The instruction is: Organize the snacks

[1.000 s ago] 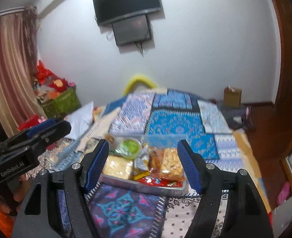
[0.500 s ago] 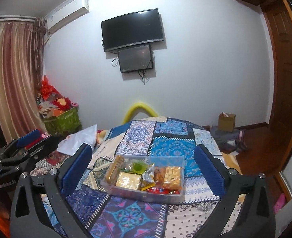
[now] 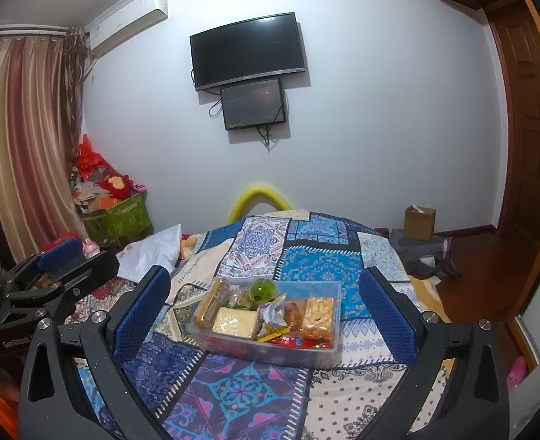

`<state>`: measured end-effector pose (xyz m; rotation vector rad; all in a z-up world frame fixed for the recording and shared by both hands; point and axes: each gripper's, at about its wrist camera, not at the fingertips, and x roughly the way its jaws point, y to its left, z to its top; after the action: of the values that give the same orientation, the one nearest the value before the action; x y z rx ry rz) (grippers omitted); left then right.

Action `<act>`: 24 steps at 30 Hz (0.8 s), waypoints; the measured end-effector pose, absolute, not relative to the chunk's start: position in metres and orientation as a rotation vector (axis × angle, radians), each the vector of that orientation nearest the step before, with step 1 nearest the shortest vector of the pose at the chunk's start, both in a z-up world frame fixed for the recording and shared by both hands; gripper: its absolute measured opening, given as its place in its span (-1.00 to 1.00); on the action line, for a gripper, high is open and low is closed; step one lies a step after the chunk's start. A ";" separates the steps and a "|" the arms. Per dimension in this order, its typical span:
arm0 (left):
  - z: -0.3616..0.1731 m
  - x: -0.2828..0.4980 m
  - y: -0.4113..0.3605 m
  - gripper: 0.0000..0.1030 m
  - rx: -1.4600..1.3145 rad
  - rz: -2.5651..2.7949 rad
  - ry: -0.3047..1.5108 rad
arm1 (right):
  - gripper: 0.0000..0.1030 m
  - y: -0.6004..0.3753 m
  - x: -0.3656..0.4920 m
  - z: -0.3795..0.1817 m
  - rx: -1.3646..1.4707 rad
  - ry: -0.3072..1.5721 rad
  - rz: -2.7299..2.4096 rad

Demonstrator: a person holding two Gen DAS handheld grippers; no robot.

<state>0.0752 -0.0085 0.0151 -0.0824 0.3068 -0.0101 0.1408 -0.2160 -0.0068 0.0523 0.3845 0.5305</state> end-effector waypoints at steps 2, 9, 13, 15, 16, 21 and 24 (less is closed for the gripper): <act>0.015 0.076 -0.008 0.98 -0.083 -0.011 0.309 | 0.99 -0.217 0.140 -0.008 0.050 0.385 0.529; 0.014 0.077 -0.007 0.98 -0.083 -0.012 0.312 | 0.99 -0.218 0.139 -0.008 0.052 0.388 0.532; 0.014 0.077 -0.007 0.98 -0.084 -0.013 0.311 | 0.99 -0.218 0.139 -0.007 0.053 0.389 0.535; 0.013 0.077 -0.007 0.98 -0.083 -0.014 0.310 | 0.99 -0.217 0.139 -0.006 0.053 0.388 0.534; 0.013 0.077 -0.007 0.98 -0.083 -0.013 0.310 | 0.99 -0.217 0.138 -0.006 0.052 0.388 0.535; 0.014 0.077 -0.007 0.98 -0.087 -0.011 0.312 | 0.99 -0.217 0.137 -0.006 0.055 0.387 0.535; 0.013 0.077 -0.007 0.98 -0.093 -0.009 0.314 | 0.99 -0.217 0.137 -0.006 0.055 0.386 0.535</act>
<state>0.0773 -0.0067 0.0131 -0.0926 0.3140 -0.0095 0.1375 -0.2168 -0.0058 0.0545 0.3864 0.5353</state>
